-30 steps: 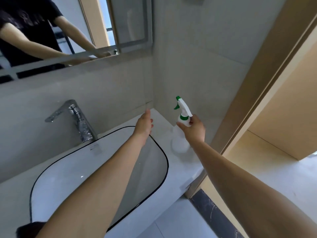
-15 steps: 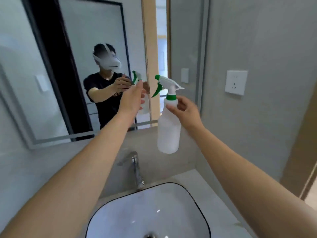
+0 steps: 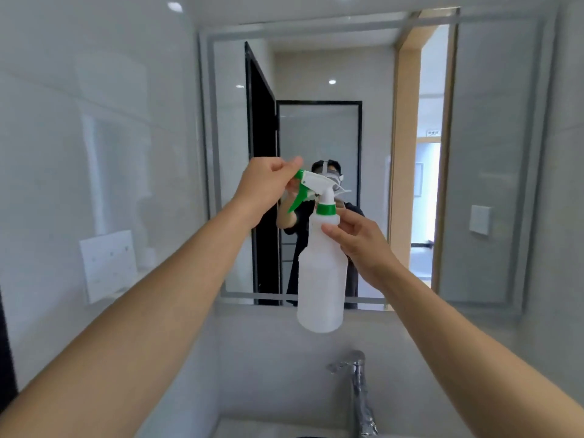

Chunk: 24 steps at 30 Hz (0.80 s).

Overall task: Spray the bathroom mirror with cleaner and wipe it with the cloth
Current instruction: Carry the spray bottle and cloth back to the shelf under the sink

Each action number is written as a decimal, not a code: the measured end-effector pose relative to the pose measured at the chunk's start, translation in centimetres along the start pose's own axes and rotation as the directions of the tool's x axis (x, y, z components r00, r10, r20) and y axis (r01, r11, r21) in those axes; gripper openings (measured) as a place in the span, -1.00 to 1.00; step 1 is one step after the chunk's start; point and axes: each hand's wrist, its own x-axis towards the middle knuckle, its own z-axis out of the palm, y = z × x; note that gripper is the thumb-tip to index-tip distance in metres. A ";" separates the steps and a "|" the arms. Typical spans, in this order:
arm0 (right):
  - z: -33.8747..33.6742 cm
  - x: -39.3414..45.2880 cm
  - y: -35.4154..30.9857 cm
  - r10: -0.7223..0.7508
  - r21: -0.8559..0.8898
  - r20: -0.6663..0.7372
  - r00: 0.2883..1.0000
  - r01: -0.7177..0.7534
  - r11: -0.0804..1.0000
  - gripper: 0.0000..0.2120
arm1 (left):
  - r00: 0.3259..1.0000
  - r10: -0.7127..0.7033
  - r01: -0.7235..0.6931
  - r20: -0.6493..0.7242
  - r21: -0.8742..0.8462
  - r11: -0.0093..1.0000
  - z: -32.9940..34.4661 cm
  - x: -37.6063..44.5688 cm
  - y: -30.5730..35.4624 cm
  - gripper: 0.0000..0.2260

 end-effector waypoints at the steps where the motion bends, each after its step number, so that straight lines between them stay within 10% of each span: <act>1: 0.2 0.4 -0.3 -0.008 -0.004 0.005 1.000 0.008 1.000 -0.68 | 1.000 0.000 0.000 -0.001 0.000 1.000 -0.4 0.2 0.2 -0.66; 24: -2.2 2.4 -6.6 -0.036 -0.180 -0.081 0.996 0.021 0.983 -0.71 | 0.998 0.056 -0.053 0.016 -0.149 0.987 0.3 3.8 4.1 -0.83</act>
